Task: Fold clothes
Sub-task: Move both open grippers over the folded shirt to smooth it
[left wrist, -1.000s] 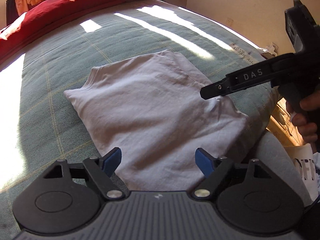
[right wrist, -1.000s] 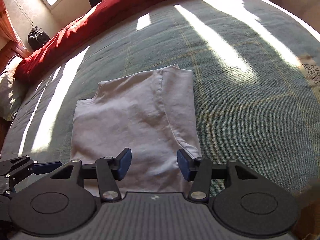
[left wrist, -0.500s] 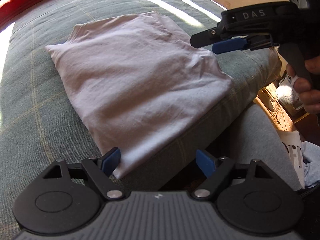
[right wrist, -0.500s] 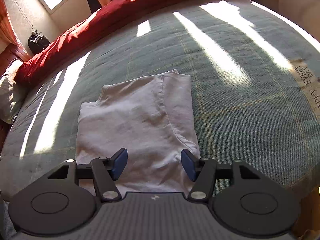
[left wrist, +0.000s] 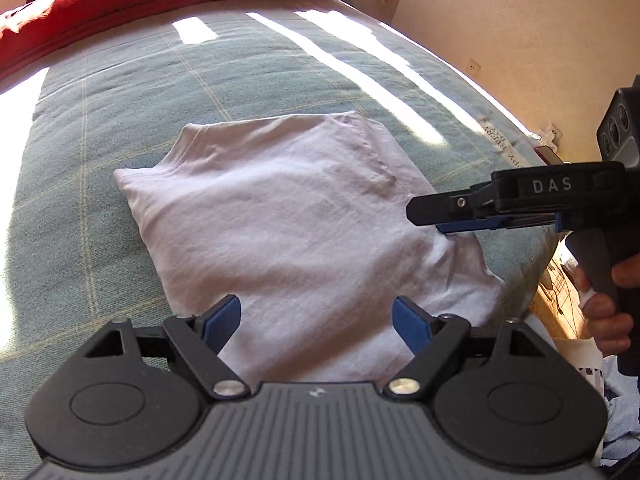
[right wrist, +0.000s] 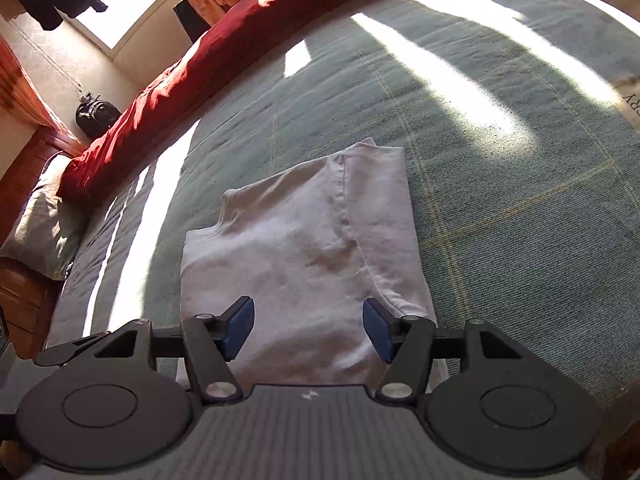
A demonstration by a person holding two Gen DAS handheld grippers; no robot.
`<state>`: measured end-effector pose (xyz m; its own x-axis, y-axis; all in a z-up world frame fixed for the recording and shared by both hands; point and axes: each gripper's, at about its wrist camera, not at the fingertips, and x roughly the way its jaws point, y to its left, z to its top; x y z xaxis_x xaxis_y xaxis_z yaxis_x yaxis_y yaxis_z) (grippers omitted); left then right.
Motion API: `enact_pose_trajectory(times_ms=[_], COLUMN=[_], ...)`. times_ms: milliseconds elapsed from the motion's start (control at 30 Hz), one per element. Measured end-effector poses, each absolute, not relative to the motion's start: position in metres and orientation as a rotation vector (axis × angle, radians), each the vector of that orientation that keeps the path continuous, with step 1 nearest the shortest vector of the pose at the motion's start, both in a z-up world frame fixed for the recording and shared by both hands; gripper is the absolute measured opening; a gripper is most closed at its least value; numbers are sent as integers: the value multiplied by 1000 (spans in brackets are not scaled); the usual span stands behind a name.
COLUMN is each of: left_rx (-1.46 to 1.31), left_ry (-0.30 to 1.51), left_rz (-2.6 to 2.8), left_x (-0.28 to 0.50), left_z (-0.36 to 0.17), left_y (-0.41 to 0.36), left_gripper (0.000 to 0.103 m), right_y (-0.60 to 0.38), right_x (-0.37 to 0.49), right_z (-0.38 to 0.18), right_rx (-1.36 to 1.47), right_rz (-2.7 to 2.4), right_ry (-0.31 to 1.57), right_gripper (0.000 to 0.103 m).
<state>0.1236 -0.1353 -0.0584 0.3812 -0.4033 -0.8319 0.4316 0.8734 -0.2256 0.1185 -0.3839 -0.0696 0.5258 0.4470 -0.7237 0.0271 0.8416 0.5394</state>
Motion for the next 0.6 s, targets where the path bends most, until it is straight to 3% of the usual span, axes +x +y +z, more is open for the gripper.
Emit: enact_pose_trajectory(times_ms=[167,300,600], left_rx=[-76,-214,-519], left_ry=[1047,1005,1141], left_rz=[-493,-419,-331], left_x=[126,136,169], left_z=[-54,-45,-91], left_y=[-115,-83,-43], left_gripper=[83,83,83], right_y=[-397,-419,-450], right_x=[118,123,160], right_z=[-75,-67,-120], right_rx=[575,588,833], right_rz=[292,290,393], right_ry=[994,943,1037], right_gripper=[66,80,81])
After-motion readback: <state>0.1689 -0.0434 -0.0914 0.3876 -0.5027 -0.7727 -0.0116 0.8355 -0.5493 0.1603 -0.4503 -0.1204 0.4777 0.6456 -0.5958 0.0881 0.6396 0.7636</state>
